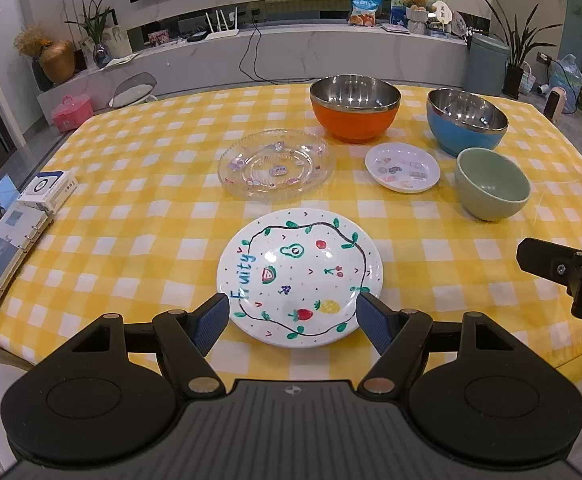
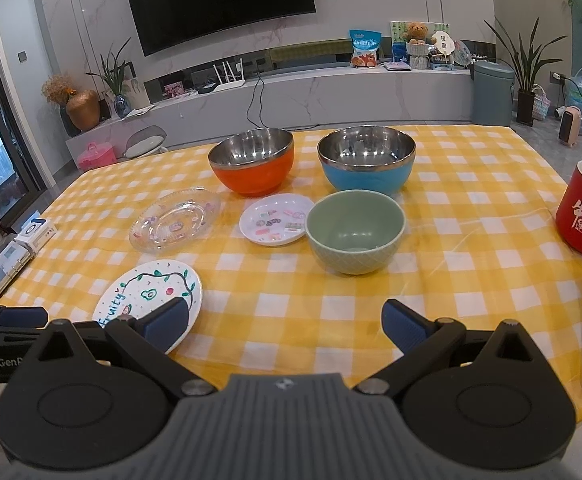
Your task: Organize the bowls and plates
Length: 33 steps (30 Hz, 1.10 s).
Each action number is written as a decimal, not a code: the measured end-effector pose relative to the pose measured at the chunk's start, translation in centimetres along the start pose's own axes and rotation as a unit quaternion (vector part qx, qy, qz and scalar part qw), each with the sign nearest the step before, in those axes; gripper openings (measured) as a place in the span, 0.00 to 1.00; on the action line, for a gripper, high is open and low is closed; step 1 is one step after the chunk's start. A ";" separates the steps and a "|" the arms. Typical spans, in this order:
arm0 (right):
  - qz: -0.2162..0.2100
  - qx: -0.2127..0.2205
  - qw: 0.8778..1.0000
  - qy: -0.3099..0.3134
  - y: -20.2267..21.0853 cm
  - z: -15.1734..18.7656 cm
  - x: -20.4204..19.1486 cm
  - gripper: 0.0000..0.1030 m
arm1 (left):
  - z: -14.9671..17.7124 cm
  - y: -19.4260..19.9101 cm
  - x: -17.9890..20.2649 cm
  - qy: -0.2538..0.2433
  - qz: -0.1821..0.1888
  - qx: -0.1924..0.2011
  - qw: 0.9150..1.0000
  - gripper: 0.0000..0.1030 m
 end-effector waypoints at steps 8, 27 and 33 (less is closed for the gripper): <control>0.007 -0.012 1.000 0.003 -0.3 -0.3 -0.3 0.98 | -0.9 -0.2 -1.0 0.001 0.007 -0.008 1.000 0.82; -0.104 -0.111 0.988 -0.020 -9.3 -2.3 -6.1 0.56 | -4.0 -6.6 -8.4 0.125 0.038 -0.055 0.990 0.42; -0.116 -0.143 0.981 -0.052 -12.4 -1.3 -6.2 0.40 | -2.6 -8.8 -9.6 0.158 0.053 -0.078 0.983 0.42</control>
Point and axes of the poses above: each gripper's, at about its wrist camera, not at the fingertips, and y roughly against the way its jaws point, x to its right, z to its underside, the point moved 7 cm from there along -y, roughly the way its jaws point, and after that the axes turned 6 degrees about -x, right-handed, at the moved point
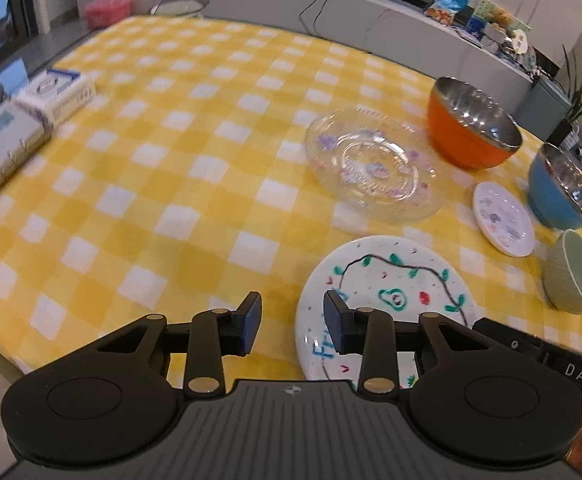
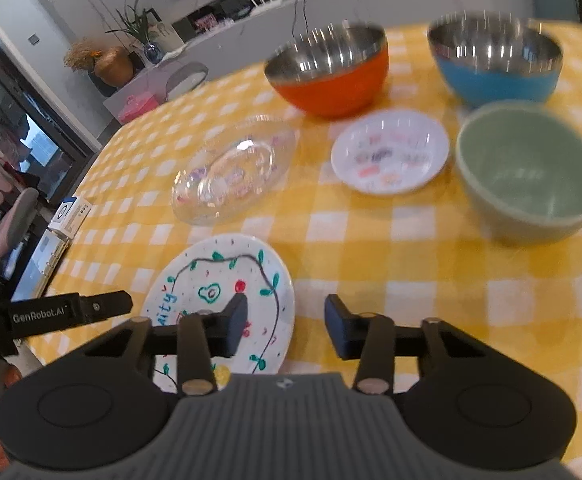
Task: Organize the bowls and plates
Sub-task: 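Move the left gripper to the white Fruity plate rim and close on it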
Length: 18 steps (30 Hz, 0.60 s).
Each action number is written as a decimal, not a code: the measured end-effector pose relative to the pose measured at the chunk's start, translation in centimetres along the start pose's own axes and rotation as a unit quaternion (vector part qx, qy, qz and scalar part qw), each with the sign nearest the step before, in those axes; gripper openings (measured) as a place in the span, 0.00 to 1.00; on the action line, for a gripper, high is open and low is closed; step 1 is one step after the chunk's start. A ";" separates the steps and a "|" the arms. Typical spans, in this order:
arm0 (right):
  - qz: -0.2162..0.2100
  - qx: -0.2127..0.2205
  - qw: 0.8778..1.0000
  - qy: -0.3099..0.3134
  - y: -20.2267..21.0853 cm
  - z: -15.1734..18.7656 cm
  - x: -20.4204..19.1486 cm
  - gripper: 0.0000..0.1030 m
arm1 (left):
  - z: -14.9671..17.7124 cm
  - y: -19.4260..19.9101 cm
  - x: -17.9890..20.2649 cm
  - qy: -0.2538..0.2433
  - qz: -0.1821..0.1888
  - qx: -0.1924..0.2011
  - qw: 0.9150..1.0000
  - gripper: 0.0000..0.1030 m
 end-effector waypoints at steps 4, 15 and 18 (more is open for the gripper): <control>-0.006 -0.003 1.000 -0.009 -0.9 0.4 0.4 0.40 | 0.4 -0.8 -0.4 0.020 0.020 -0.012 1.000 0.42; -0.021 -0.004 1.000 -0.002 -1.6 0.7 0.4 0.09 | 0.9 -1.5 0.1 0.020 0.050 -0.021 0.998 0.18; -0.024 -0.002 1.000 -0.010 -1.6 0.7 0.7 0.08 | 0.9 -1.6 0.2 0.020 0.050 -0.019 0.998 0.18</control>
Point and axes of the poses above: each gripper's, at about its wrist camera, not at the fingertips, and y roughly against the way its jaws point, x to its right, z to its underside, the point moved 7 cm from there along -y, roughly the way its jaws point, and after that the axes turned 6 degrees about -x, right-handed, at the moved point
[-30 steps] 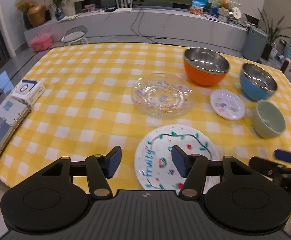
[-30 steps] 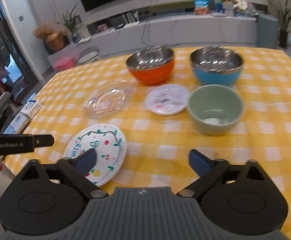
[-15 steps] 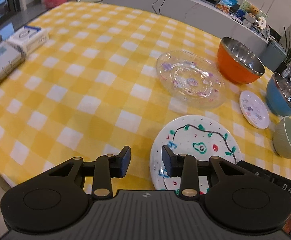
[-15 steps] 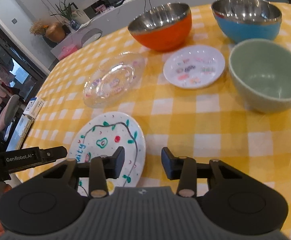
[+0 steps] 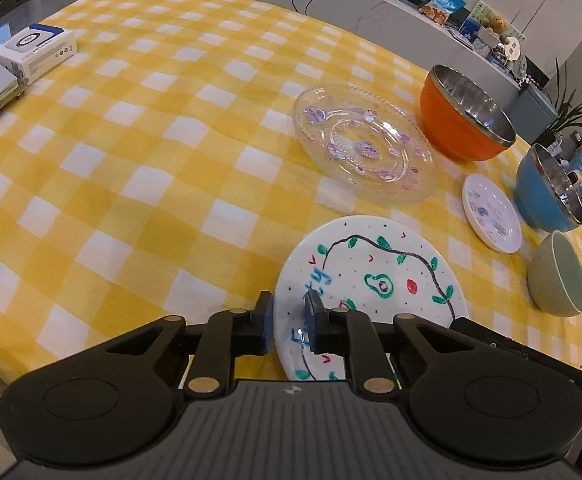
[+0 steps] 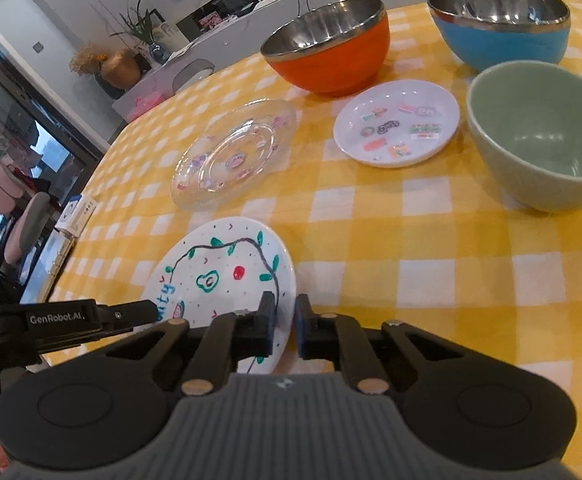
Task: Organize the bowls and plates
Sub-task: 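Move the left gripper to the white Fruity plate rim and close on it, then lift the Fruity plate with the left gripper and carry it over the clear glass plate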
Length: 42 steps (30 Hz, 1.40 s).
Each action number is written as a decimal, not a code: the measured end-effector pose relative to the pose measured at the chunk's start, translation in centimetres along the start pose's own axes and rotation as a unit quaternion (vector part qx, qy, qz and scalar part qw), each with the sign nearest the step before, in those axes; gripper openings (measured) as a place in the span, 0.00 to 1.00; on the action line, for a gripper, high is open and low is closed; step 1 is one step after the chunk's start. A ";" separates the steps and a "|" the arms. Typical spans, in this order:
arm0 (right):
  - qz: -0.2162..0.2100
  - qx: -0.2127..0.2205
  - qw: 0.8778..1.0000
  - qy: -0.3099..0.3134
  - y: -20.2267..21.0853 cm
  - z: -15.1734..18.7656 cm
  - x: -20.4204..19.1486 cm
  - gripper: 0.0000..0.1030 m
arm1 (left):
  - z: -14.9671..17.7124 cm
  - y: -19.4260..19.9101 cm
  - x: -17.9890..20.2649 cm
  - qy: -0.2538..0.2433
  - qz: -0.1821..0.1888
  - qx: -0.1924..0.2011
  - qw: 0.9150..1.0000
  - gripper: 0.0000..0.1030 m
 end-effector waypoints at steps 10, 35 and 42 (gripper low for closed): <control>-0.001 -0.002 0.999 -0.034 1.5 0.5 1.2 0.08 | 0.9 0.9 1.8 -0.019 0.011 0.004 1.000 0.13; 0.067 0.001 0.996 -0.052 5.2 2.6 4.0 0.08 | 4.0 0.4 5.5 -0.077 0.013 0.011 0.997 0.10; 0.081 -0.001 0.996 -0.039 5.2 2.8 3.9 0.09 | 4.2 0.3 5.6 -0.086 0.009 0.013 0.996 0.12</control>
Point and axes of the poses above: each gripper's, at about its wrist camera, not at the fingertips, and y roughly against the way its jaws point, x to its right, z to its underside, the point moved 7 cm from there along -y, roughly the way its jaws point, and after that the axes turned 6 degrees about -x, right-handed, at the moved point
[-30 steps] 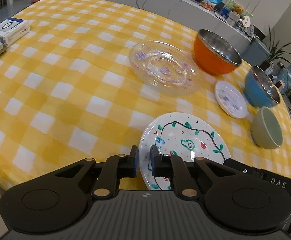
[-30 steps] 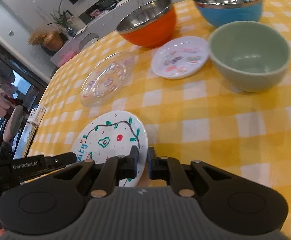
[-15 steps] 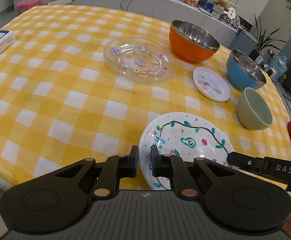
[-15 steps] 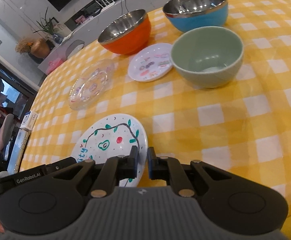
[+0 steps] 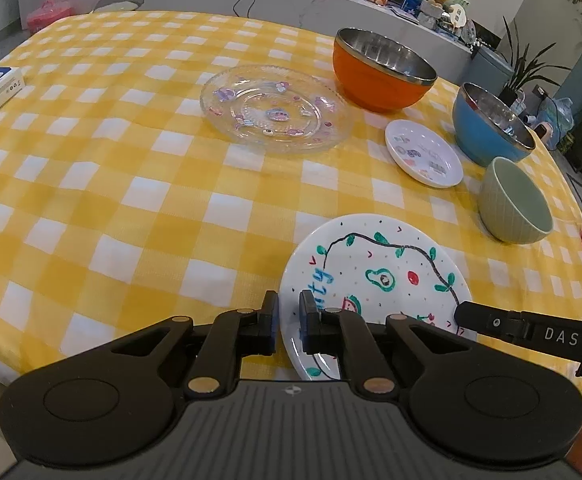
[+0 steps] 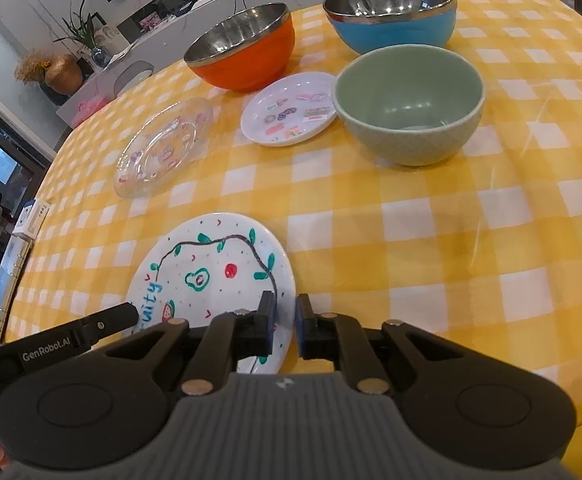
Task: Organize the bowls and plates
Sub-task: 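Lift the Fruity plate with the left gripper and carry it over the clear glass plate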
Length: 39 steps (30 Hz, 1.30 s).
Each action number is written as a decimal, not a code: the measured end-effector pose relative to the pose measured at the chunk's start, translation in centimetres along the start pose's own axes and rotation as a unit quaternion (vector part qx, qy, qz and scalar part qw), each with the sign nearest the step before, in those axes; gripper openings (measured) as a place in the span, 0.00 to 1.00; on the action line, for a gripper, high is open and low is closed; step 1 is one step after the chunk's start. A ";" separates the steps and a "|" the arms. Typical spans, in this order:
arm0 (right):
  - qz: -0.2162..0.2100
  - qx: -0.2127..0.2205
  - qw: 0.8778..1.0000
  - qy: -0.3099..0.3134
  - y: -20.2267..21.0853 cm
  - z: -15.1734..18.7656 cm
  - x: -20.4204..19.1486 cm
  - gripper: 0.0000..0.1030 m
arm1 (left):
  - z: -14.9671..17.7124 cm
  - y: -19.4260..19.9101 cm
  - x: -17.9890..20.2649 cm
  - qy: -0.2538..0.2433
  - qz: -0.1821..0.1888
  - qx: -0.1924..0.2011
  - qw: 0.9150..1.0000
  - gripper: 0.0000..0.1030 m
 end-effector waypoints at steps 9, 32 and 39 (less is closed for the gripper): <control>-0.010 0.022 1.000 -0.002 0.9 -0.4 -0.3 0.34 | -0.4 0.9 -0.2 0.012 0.008 0.007 1.000 0.35; -0.057 0.099 0.993 0.033 0.7 -10.3 -6.3 0.55 | -13.8 3.1 -1.8 0.023 0.002 0.090 0.996 0.49; -0.084 0.089 0.992 0.023 -2.5 -12.8 -7.3 0.47 | -15.4 0.4 -4.8 0.071 0.012 0.100 0.992 0.50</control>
Point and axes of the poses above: each gripper's, at about its wrist camera, not at the fingertips, and y roughly against the way its jaws point, x to its right, z to its underside, the point moved 7 cm from there along -y, roughly the way its jaws point, and after that the axes turned 6 degrees about -x, right-handed, at the moved point
